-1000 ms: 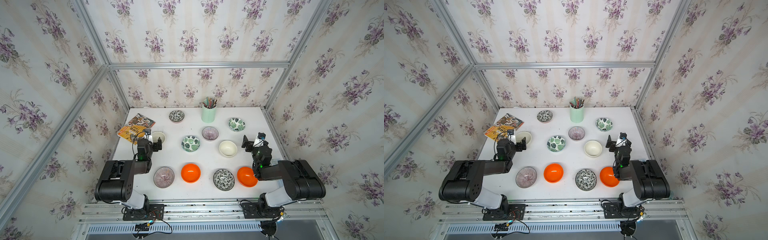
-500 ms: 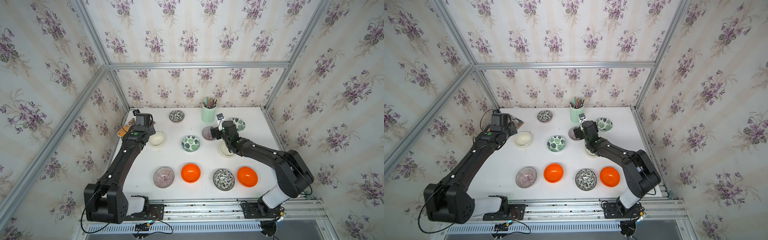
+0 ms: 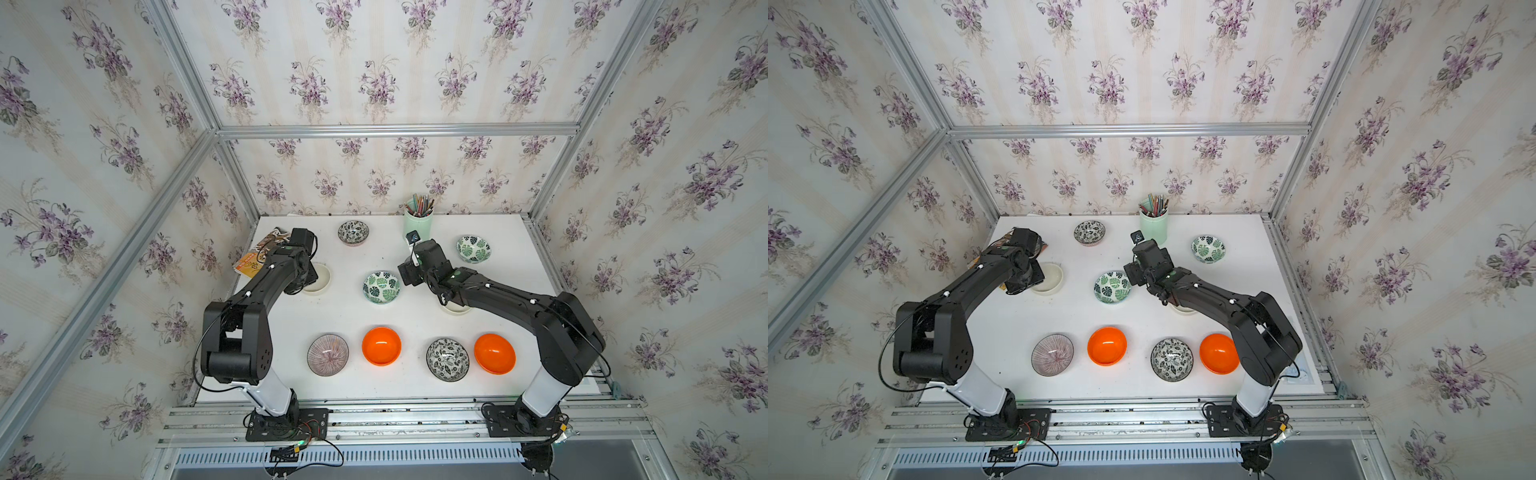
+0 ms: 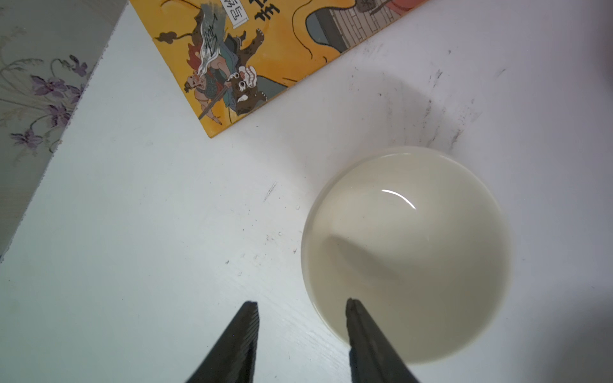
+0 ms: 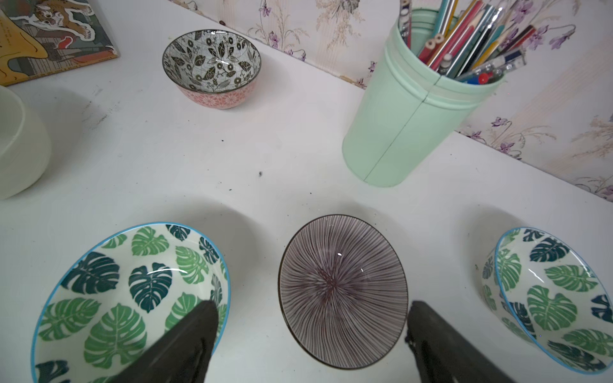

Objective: Stack the bowls
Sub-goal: Move the bowl to the center of the board.

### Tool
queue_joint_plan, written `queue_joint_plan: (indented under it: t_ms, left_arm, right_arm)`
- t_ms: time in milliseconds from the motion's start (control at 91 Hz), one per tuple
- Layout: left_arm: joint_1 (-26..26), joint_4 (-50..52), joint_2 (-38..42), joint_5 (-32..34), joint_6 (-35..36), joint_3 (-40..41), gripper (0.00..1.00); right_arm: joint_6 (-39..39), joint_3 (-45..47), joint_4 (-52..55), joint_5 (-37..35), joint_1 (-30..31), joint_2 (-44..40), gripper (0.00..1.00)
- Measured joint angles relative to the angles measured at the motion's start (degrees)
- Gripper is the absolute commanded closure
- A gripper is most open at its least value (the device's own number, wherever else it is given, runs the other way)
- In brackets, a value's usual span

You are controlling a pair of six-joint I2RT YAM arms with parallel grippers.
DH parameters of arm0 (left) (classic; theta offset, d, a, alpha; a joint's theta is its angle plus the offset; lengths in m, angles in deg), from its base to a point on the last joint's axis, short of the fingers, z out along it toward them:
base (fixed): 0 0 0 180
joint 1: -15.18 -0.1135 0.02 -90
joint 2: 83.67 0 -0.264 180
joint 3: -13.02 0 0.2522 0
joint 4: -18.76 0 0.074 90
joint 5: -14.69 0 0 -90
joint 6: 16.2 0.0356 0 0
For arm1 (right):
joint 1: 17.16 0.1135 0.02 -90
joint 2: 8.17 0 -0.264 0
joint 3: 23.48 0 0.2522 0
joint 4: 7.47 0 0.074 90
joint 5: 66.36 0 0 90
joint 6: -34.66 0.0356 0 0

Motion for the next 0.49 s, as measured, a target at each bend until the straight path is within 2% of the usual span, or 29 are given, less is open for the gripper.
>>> queue_joint_plan:
  t_ms: [187,363,495]
  left_arm:
    - [-0.74,0.76,-4.17,-2.45,-0.74,-0.46,0.66]
    - [-1.18,-0.33,-5.05,-3.63,-1.18,0.57,0.91]
    - [-1.38,-3.37,-4.42,-5.46,-1.14,1.36,0.99]
  right_arm:
    - [1.2,1.25,0.59,-0.2,0.0,-2.4,0.06]
    - [1.33,2.49,1.36,-0.72,0.0,-4.07,0.07]
    - [1.57,3.96,2.03,-1.07,-0.46,-5.6,0.1]
